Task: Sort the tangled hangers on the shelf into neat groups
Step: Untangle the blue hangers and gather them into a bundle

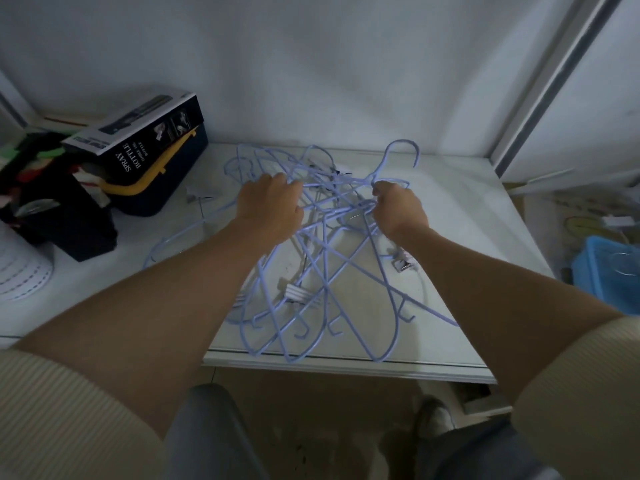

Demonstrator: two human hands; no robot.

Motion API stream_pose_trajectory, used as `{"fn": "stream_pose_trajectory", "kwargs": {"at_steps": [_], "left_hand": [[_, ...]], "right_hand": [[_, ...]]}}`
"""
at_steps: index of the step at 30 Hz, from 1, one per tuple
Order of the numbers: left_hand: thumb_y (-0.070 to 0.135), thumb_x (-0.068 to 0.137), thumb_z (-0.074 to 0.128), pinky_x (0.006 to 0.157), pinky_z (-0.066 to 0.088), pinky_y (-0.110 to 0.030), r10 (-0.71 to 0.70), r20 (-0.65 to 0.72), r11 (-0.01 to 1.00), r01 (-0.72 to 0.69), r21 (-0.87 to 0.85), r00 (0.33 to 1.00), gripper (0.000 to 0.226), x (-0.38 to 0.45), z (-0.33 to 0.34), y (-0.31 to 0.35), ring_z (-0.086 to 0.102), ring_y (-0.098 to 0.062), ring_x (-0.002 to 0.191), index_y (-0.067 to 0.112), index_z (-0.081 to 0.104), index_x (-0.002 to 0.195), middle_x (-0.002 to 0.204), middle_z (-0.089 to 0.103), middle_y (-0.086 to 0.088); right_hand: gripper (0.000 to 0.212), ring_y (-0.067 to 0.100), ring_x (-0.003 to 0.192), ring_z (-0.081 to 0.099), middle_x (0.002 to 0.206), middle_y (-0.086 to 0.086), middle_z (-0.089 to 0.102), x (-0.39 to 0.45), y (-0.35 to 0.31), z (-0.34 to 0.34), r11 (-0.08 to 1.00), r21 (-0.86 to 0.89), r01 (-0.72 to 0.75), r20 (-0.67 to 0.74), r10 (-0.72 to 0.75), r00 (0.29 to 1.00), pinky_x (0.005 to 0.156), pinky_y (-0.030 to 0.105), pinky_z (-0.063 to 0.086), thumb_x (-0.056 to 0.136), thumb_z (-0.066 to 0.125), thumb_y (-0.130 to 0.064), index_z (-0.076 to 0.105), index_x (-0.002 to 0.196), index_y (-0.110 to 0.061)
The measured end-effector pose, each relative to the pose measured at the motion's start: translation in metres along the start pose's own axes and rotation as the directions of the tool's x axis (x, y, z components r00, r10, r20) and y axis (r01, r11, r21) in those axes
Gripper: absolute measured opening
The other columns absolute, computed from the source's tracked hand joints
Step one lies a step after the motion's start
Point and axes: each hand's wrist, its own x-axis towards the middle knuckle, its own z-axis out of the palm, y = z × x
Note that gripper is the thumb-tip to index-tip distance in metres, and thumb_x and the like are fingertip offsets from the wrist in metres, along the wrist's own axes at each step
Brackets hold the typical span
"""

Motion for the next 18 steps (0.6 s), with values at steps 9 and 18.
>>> {"fn": "stream_pose_trajectory", "kwargs": {"at_steps": [9,18], "left_hand": [[0.022,0.077,0.040,0.077,0.044,-0.044,0.112,-0.419,0.992,-0.122,0.001,0.901,0.045,-0.001,-0.069,-0.003,0.059,-0.038,0.098,0.007,0.062,0.113,0.113,0.063,-0.017],[0.045,0.096,0.037,0.085,0.051,-0.038,0.098,0.021,0.871,-0.076,-0.486,0.995,0.034,-0.007,-0.117,0.027,0.064,-0.032,0.095,0.027,0.051,0.122,0.112,0.068,-0.008]], "right_hand": [[0.038,0.040,0.110,0.059,0.118,0.019,0.066,-0.015,-0.013,-0.066,0.986,-0.027,0.167,-0.164,-0.169,0.972,0.089,0.037,0.047,0.089,0.039,-0.003,0.062,0.117,-0.013],[0.035,0.044,0.075,0.062,0.084,0.022,0.069,-0.051,-0.032,-0.091,0.830,-0.246,0.501,-0.162,-0.545,0.823,0.067,0.040,0.046,0.095,0.041,-0.011,0.055,0.125,-0.018]]}}
